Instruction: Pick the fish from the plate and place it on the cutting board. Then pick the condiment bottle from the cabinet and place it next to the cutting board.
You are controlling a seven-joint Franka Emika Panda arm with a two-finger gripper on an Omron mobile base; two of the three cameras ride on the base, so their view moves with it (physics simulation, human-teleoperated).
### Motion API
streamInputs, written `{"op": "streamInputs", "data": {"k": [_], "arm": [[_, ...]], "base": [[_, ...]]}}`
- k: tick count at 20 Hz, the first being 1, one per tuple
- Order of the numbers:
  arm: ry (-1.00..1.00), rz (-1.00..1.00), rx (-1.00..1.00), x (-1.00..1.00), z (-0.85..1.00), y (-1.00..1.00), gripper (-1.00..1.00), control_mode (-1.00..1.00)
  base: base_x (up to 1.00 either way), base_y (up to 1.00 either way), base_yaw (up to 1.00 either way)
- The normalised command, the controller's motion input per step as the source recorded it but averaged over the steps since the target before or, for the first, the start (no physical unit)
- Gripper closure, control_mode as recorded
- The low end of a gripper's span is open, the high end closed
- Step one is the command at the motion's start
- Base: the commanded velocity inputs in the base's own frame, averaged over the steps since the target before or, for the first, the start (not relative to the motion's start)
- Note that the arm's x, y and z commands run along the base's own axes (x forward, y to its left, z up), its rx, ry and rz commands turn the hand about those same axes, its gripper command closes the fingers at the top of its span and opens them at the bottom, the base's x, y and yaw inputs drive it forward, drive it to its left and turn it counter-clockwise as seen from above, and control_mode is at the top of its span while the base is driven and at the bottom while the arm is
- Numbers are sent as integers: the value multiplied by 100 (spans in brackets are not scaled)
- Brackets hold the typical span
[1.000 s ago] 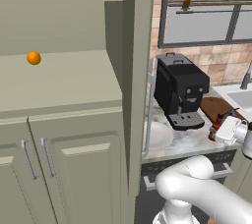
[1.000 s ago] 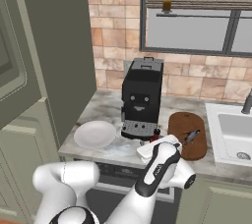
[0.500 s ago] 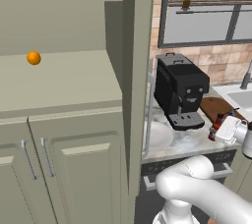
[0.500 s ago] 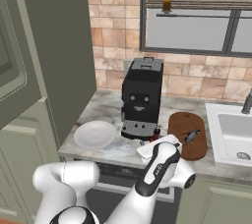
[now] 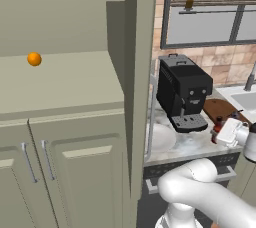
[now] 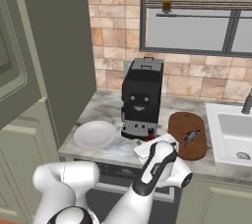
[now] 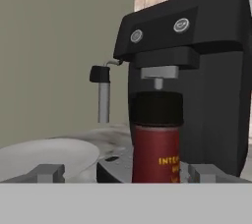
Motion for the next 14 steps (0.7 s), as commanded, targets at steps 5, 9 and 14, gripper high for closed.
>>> {"op": "streamInputs", "data": {"k": [5, 9, 14], "arm": [[-1, 0, 0, 0, -1, 11, -100, -100], [-1, 0, 0, 0, -1, 5, -100, -100], [-1, 0, 0, 0, 0, 0, -100, -100]], "base": [[0, 0, 0], [0, 0, 0], [0, 0, 0]]}}
